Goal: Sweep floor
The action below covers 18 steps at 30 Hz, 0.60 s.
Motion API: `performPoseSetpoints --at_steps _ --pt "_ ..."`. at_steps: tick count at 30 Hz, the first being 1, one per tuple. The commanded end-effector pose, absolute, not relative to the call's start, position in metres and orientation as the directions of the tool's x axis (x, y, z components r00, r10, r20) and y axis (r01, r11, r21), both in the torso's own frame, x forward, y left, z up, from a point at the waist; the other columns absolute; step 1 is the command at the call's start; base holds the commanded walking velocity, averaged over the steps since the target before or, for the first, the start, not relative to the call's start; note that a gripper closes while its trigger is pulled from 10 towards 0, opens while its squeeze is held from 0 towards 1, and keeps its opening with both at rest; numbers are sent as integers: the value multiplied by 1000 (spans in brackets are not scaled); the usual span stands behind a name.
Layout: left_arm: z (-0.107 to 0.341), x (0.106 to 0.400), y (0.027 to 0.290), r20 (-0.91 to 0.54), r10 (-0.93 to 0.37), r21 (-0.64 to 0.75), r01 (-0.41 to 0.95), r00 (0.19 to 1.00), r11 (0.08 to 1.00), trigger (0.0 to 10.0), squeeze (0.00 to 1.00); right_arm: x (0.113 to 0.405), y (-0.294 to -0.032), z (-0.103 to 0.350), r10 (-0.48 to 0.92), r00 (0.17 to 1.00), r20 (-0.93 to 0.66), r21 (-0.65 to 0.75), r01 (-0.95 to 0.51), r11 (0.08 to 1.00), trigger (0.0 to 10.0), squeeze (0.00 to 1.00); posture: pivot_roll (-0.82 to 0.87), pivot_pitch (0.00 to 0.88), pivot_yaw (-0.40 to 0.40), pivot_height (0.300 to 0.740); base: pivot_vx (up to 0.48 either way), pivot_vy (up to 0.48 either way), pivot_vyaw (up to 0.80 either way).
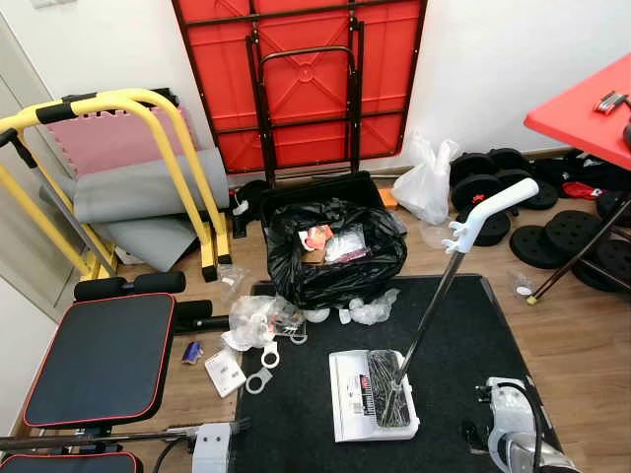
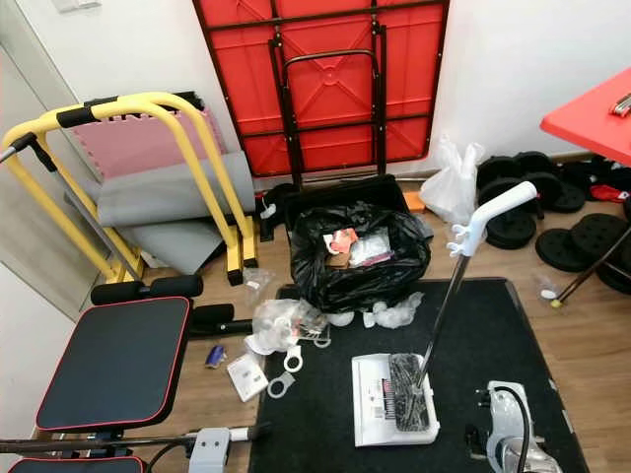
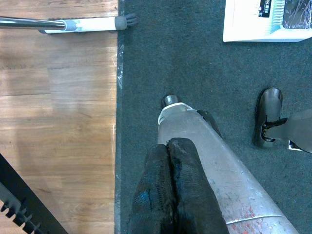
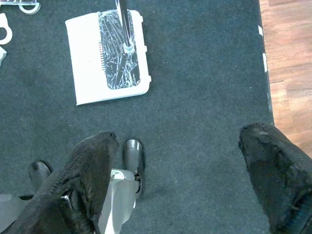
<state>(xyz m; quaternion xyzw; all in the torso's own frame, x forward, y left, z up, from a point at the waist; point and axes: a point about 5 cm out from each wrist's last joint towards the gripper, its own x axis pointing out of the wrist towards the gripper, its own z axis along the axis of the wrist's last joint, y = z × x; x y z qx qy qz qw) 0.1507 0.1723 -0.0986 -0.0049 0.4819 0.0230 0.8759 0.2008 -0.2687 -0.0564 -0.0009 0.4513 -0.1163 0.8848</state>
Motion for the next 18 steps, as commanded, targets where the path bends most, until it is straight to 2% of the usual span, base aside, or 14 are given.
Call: performPoseSetpoints --at_steps 1,6,10,13,15,18 --pt "-91 136 248 -891 97 2 -209 444 978 10000 0 157 -250 -84 -231 414 -880 -260 -13 966 10000 0 -74 33 -1 740 0 0 0" --pt "-99 126 231 -898 93 2 -207 431 978 10000 0 158 -249 -84 -226 413 -882 -249 -2 969 10000 0 -86 23 1 740 0 0 0" --pt "-103 124 214 -892 100 6 -209 441 978 10000 0 166 -249 -81 -237 444 -864 -254 22 967 10000 0 -85 15 -9 740 0 0 0" --pt "-102 134 205 -881 117 6 -238 458 971 10000 0 177 -252 -75 -250 485 -838 -248 69 966 10000 0 -88 7 -11 740 0 0 0" --pt "-96 154 200 -864 131 2 -257 485 966 10000 0 186 -254 -70 -258 516 -817 -249 88 964 10000 0 -90 2 -13 740 0 0 0" --pt "-94 160 198 -857 138 -1 -270 496 963 10000 0 190 -256 -67 -263 532 -805 -253 94 963 10000 0 -89 0 -18 740 0 0 0"
